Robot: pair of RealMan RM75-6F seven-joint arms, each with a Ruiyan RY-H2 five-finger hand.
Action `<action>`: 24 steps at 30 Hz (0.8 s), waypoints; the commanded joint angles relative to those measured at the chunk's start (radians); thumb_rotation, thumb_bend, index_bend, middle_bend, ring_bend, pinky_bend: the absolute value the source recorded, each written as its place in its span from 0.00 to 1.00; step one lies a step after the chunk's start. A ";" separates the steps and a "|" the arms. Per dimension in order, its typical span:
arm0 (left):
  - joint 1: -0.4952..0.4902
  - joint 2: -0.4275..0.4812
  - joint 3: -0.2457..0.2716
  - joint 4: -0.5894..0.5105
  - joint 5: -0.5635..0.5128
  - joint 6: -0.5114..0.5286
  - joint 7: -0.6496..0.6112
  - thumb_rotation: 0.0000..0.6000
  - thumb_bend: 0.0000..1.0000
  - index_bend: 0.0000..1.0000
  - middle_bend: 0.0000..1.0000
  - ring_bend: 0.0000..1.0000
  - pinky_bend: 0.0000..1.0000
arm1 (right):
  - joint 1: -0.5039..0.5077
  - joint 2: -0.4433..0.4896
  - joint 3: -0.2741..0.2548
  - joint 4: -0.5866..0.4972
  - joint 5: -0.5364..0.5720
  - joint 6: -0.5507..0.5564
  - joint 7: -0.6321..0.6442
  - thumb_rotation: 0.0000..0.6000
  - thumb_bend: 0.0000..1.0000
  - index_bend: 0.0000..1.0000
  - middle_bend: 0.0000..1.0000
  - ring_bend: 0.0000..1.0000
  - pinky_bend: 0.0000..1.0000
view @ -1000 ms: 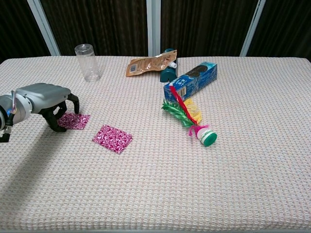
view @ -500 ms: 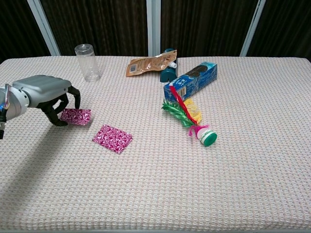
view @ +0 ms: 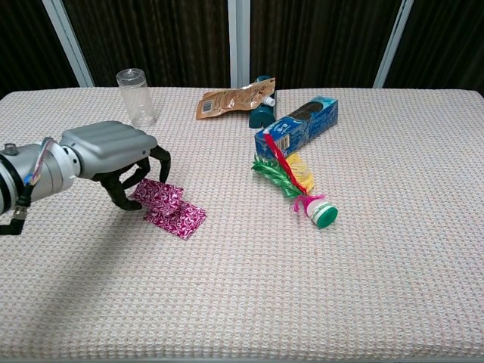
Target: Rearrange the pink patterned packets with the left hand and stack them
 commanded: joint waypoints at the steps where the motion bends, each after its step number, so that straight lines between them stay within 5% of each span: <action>1: -0.014 -0.016 0.005 0.011 -0.013 -0.016 0.024 1.00 0.27 0.48 0.85 0.83 0.92 | -0.001 -0.001 0.000 0.001 0.001 0.000 0.000 0.82 0.12 0.24 0.20 0.14 0.14; 24: -0.048 -0.074 -0.002 0.022 -0.103 -0.016 0.101 1.00 0.27 0.44 0.85 0.83 0.92 | -0.002 -0.003 -0.002 0.007 0.002 -0.005 0.008 0.80 0.13 0.23 0.20 0.14 0.14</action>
